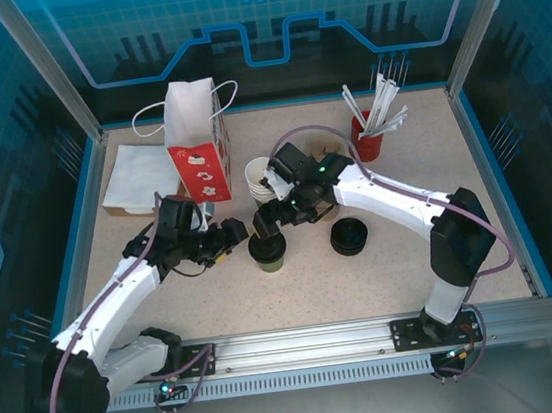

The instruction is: Pack the takeout coffee

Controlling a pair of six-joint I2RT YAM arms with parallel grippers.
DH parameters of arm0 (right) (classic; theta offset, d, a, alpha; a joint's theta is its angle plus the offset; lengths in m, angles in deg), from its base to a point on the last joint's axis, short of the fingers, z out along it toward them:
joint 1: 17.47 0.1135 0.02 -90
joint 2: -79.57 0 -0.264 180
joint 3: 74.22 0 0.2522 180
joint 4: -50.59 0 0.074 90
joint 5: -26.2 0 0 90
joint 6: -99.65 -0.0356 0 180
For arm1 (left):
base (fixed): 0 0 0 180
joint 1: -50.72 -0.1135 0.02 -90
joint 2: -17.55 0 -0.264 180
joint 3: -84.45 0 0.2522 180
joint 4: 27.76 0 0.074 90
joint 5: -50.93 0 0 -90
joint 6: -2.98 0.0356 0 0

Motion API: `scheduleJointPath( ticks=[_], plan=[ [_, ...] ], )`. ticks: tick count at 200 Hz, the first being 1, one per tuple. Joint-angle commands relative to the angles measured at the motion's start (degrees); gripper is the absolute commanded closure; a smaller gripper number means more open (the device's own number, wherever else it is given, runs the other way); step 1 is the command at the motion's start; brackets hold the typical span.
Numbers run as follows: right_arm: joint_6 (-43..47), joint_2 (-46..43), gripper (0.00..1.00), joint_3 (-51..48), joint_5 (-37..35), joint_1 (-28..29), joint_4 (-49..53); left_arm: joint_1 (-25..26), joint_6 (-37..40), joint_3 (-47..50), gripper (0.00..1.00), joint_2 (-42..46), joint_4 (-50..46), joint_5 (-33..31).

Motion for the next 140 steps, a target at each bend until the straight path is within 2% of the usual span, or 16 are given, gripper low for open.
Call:
scheduleJointPath(
  ticks=[1, 29, 58, 140],
  plan=[
    [5.47, -0.57, 0.00, 3.82, -9.11, 3.61, 7.87, -1.33, 0.65, -2.42, 0.18, 4.04, -3.28, -5.81],
    [9.17, 2.44, 0.00, 8.32, -15.39, 7.89, 13.11, -3.16, 1.94, -2.95, 0.08, 7.58, -5.89, -9.99],
    [11.56, 6.00, 0.00, 11.98, -16.61, 10.67, 15.80, -5.65, 3.21, -3.14, 0.02, 10.10, -8.49, -12.08],
    [14.73, 12.37, 0.00, 18.08, -18.76, 12.55, 19.99, -10.43, 4.47, -2.11, 0.01, 13.53, -12.52, -12.33]
  ],
)
